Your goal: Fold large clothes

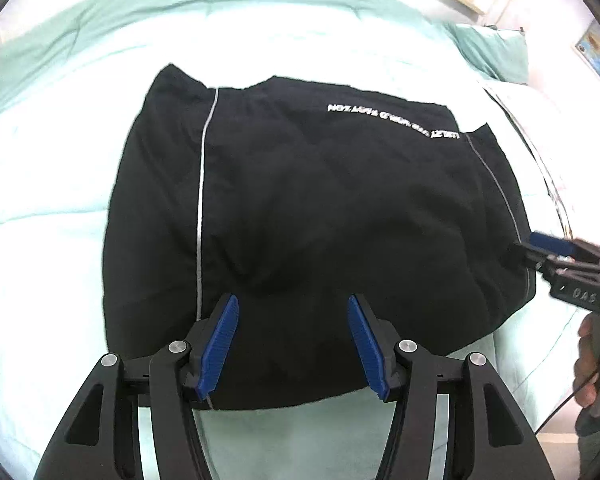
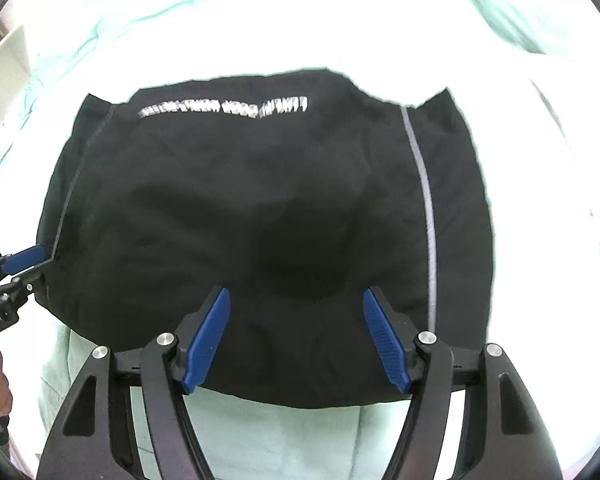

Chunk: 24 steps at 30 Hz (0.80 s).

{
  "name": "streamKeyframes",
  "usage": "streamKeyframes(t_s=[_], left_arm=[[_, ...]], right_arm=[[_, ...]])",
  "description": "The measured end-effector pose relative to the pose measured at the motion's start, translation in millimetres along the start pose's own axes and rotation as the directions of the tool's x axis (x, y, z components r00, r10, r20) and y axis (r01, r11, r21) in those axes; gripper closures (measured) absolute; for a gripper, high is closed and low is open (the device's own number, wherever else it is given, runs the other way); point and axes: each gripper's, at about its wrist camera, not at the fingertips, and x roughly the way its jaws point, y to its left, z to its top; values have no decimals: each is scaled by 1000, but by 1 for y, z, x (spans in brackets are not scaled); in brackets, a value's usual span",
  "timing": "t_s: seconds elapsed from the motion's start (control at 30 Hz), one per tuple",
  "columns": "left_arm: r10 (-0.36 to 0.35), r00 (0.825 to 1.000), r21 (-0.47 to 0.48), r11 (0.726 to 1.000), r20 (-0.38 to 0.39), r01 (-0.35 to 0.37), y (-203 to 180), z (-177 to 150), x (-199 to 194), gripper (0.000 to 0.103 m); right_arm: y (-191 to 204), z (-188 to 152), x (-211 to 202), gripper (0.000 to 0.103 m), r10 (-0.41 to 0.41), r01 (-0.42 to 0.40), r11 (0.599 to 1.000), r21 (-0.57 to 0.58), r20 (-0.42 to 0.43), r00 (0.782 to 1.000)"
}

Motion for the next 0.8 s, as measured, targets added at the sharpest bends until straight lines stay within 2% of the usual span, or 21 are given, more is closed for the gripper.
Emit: streamKeyframes(t_s=[0.1, 0.2, 0.33, 0.4, 0.47, 0.5, 0.57, 0.63, 0.67, 0.73, 0.8], left_arm=[[-12, 1000, -6, 1000, 24, 12, -11, -5, -15, 44], [-6, 999, -1, 1000, 46, 6, -17, -8, -30, 44], [11, 993, 13, 1000, 119, -13, -14, -4, -61, 44], [36, 985, 17, 999, 166, -39, -11, 4, -78, 44], [74, 973, 7, 997, 220, -78, -2, 13, -101, 44], [92, 964, 0, 995, 251, -95, 4, 17, -113, 44], [139, 935, -19, 990, 326, -141, 15, 24, -138, 44], [227, 891, -33, 972, 393, -233, 24, 30, -156, 44], [260, 878, -36, 963, 403, -268, 27, 32, -161, 44], [281, 871, -45, 957, 403, -287, 37, 35, -169, 44], [277, 873, -62, 959, 402, -276, 46, 37, -173, 44]], right_arm=[[-2, 0, -32, 32, -56, 57, 998, -8, 73, 996], [-11, -4, -67, 32, -99, 98, 995, 14, 158, 982], [-30, 5, -112, 32, -185, 164, 982, 96, 289, 939], [-38, 17, -130, 23, -210, 176, 976, 128, 344, 915], [-49, 20, -150, 15, -216, 173, 975, 142, 396, 892], [-52, 21, -154, 12, -209, 167, 976, 136, 402, 892], [-61, 24, -160, 12, -204, 176, 979, 106, 396, 895], [-69, 25, -164, 12, -233, 210, 972, 100, 394, 889], [-76, 27, -167, 12, -253, 229, 968, 107, 387, 887], [-89, 28, -167, 12, -252, 219, 967, 128, 373, 893], [-102, 29, -171, 12, -226, 181, 972, 152, 369, 902]])
